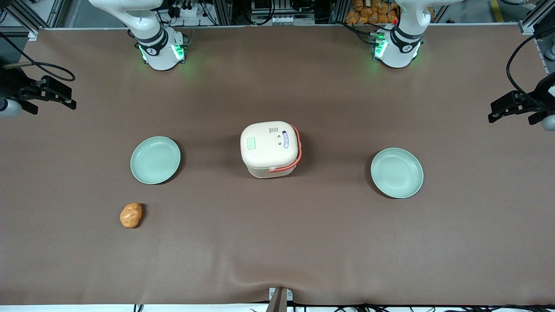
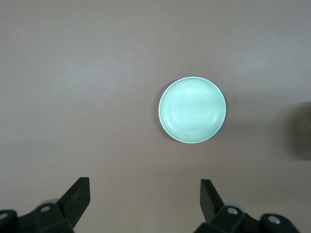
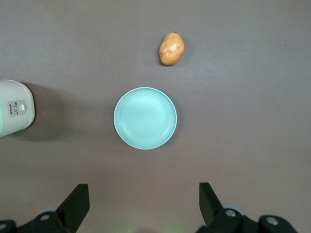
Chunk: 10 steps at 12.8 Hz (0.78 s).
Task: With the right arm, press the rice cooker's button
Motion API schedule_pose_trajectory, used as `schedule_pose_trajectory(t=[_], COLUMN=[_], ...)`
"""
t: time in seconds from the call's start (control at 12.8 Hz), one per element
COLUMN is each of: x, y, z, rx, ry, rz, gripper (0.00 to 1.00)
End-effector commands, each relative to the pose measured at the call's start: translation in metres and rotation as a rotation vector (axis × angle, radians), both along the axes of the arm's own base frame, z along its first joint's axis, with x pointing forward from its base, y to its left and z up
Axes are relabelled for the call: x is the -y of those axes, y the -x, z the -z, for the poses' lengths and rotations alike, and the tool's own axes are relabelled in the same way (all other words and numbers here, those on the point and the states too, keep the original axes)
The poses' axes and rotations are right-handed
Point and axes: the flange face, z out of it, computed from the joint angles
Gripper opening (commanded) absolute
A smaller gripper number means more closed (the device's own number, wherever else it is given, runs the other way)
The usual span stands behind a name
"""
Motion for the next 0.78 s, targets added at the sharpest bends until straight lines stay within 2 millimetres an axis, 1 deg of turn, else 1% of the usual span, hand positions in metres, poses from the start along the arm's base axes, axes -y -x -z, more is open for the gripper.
schedule_pose_trajectory(t=[0.0,0.23,0.31,0.39,0.55,0.7], x=[-0.002,-0.002,-0.005,-0.017,-0.036,-0.073], y=[0.008,0.008,0.006,0.005,0.001,-0.004], z=[-0.007,-0.010,-0.007,-0.004,0.000,0.008], rx=[0.010,0.019,0.013,0.007,0.011,0.014], ry=[0.021,0.020,0.015,0.017,0.020,0.008], rz=[0.009,0.009,0.007,-0.017,-0.052,-0.062], gripper=[1.00,1.00,1.00,1.00,1.00,1.00])
